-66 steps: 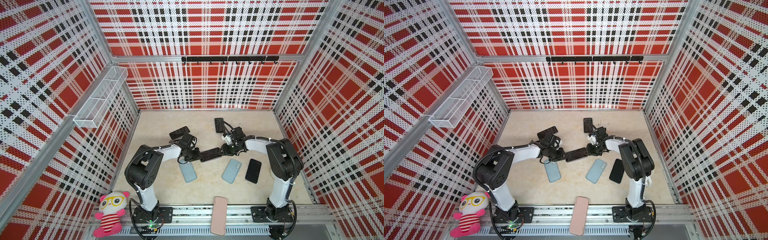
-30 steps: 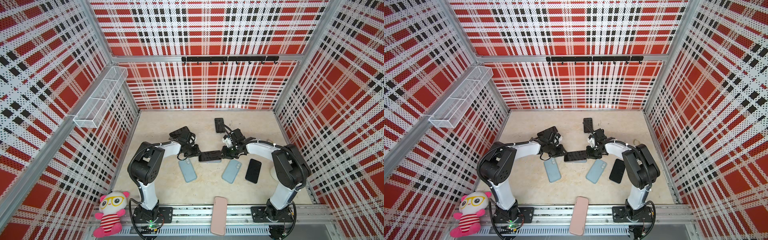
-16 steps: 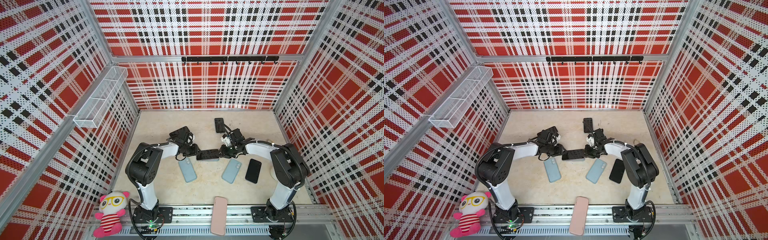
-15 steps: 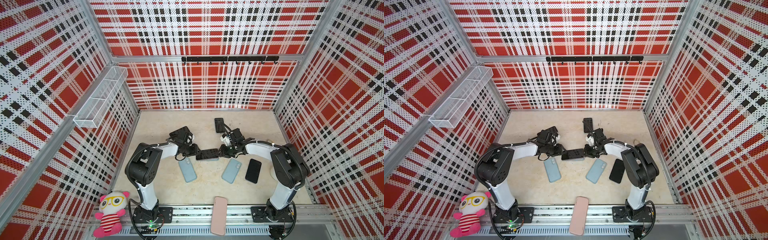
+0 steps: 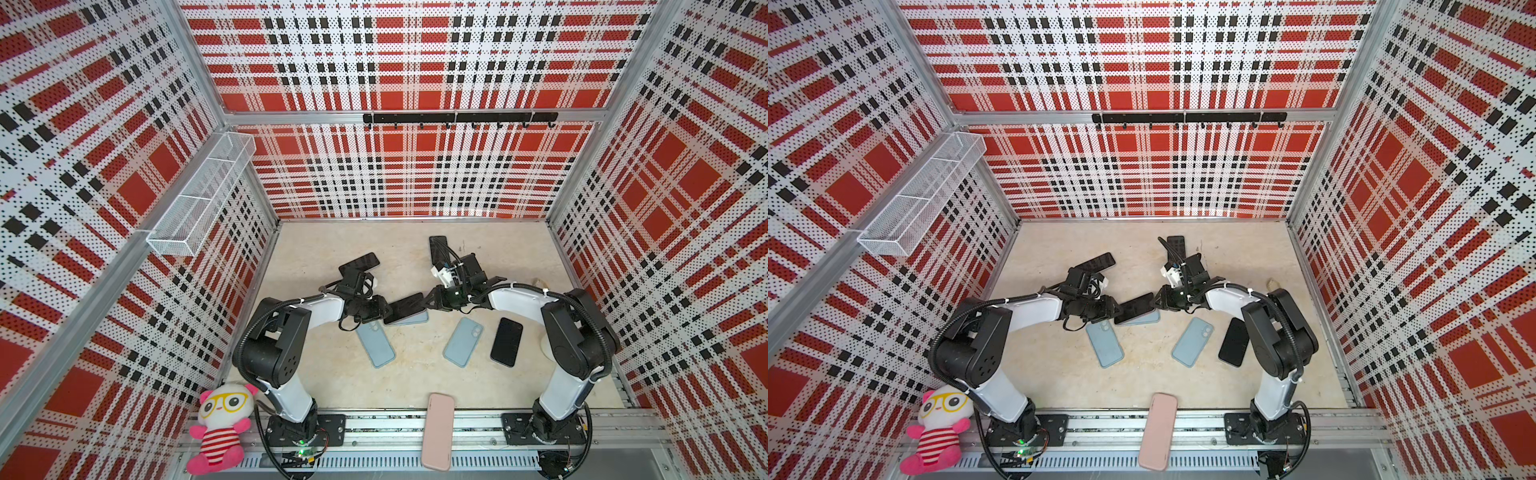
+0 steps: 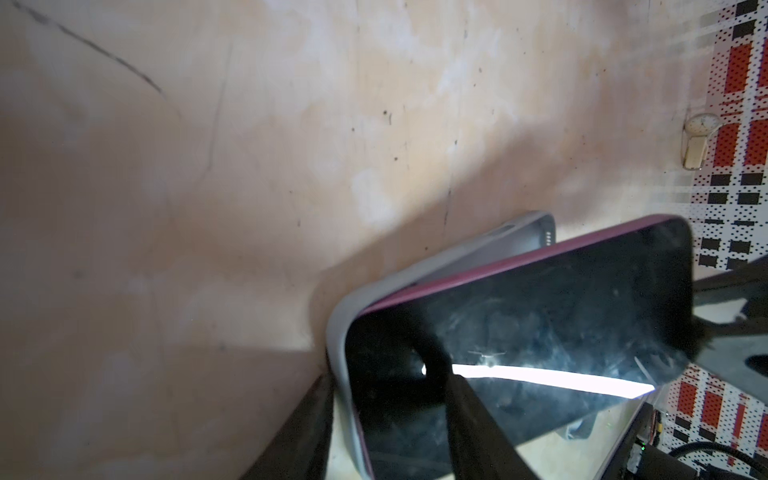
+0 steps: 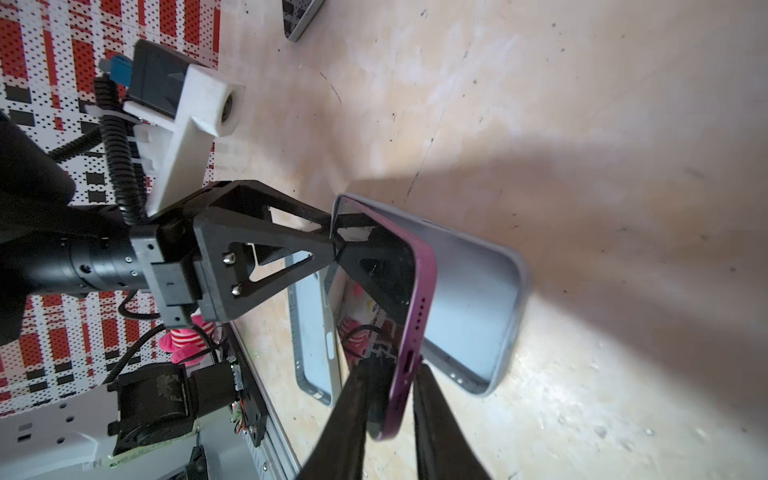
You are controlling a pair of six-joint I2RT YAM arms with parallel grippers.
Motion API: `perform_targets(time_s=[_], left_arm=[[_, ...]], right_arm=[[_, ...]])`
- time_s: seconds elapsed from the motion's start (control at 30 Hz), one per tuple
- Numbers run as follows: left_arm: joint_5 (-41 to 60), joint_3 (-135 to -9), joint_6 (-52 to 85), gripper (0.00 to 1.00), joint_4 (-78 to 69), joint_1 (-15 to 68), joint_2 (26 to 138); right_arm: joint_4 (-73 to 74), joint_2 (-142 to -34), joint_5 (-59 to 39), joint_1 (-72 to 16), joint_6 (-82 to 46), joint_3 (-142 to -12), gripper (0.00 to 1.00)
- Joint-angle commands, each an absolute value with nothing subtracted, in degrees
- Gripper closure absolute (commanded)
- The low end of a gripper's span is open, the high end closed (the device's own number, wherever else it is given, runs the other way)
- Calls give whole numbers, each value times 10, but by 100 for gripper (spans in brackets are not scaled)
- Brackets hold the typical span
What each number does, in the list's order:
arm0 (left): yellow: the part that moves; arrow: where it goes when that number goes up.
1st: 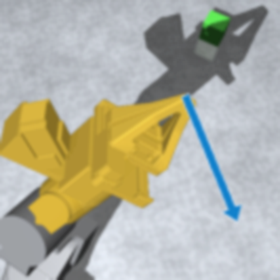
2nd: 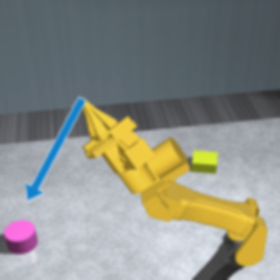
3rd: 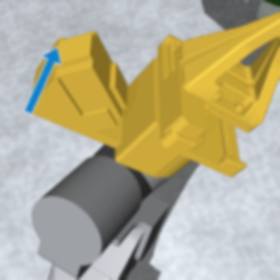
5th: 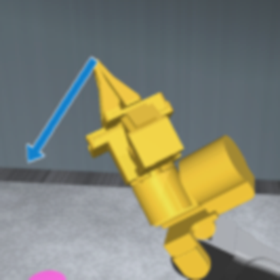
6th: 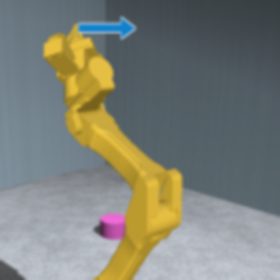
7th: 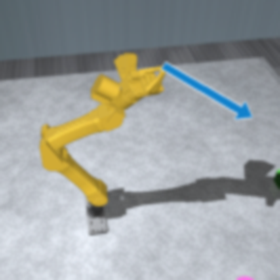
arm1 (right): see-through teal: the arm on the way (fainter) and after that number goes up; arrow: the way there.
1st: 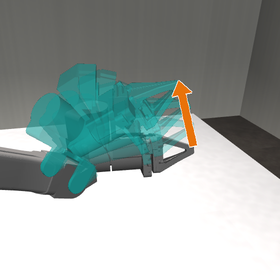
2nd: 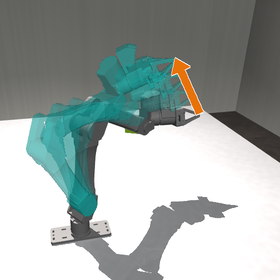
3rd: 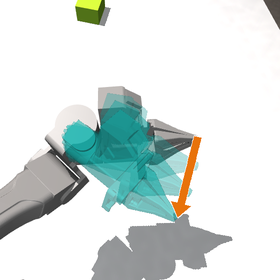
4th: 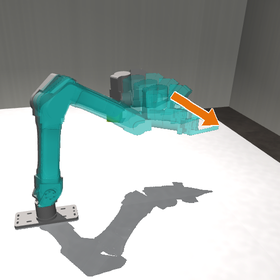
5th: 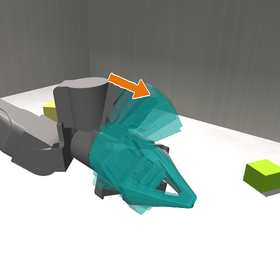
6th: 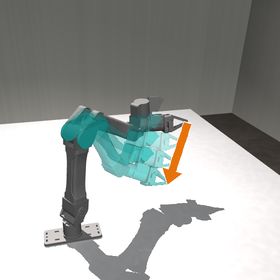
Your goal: Put the phone into the phone case
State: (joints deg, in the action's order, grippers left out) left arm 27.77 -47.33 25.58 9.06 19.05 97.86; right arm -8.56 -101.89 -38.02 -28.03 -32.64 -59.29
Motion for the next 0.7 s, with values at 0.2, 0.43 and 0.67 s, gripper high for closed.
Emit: perform_targets(time_s=[0.2, 0.43, 0.67], left_arm=[[285, -478, 270, 59, 94, 221, 1020], [285, -489, 270, 63, 92, 229, 1029], [286, -482, 275, 59, 93, 229, 1019]], right_arm=[[-54, -1025, -419, -306, -338, -619, 73], [-107, -1036, -374, -304, -291, -626, 75], [-134, -1035, -352, -304, -284, -608, 73]])
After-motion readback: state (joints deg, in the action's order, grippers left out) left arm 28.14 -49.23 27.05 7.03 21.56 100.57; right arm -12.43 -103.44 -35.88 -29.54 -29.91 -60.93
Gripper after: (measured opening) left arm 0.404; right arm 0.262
